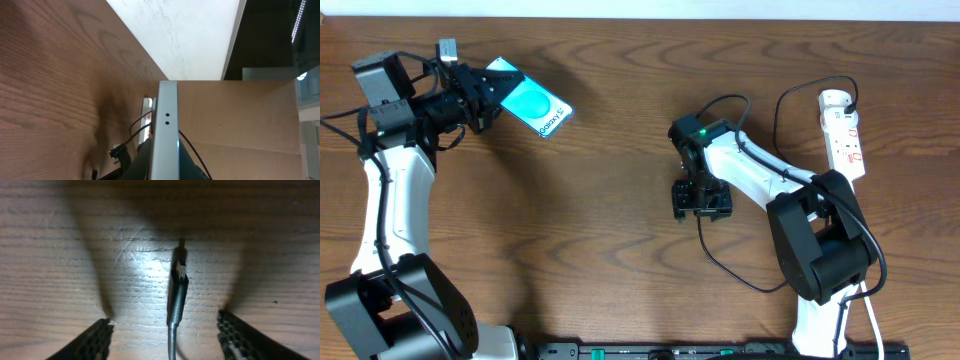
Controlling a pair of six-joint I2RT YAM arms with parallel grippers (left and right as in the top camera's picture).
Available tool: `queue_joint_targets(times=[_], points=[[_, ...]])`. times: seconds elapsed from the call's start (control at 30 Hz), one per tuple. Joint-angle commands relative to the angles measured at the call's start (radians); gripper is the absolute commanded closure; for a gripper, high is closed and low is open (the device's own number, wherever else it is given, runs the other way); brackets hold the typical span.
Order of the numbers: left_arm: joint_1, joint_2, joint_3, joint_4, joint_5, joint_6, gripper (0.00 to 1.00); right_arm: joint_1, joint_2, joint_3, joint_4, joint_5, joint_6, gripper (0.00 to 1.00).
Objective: Plug charger to phone and switch on socket
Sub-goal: 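Lower the right gripper over the black cable's connector end, then grasp the cable connector with the right gripper and lift it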
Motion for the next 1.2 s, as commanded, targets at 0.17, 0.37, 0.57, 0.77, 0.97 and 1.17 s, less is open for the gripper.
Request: queue_joint_targets(times=[0.17,0.37,0.57,0.77,0.97,1.17], points=[[0.001,-0.006,0.013,0.003,0.024,0.022,0.93,0.008,0.006,0.0,0.033,0.016,0.037,0.52],[0.001,-0.006,0.013,0.003,0.024,0.022,0.93,0.008,0.006,0.0,0.032,0.02,0.037,0.72],[0.001,-0.006,0.013,0.002,0.025,0.022,0.93,0.008,0.006,0.0,0.032,0.02,0.037,0.89],[0.001,-0.006,0.013,-0.001,0.025,0.022,0.93,0.008,0.006,0.0,0.032,0.019,0.037,0.94],[0.001,-0.006,0.013,-0.001,0.025,0.022,0.93,0.008,0.006,0.0,0.032,0.019,0.037,0.99],[0.001,-0.006,0.013,0.0,0.024,0.022,0.93,0.002,0.005,0.015,0.019,0.017,0.03,0.99]])
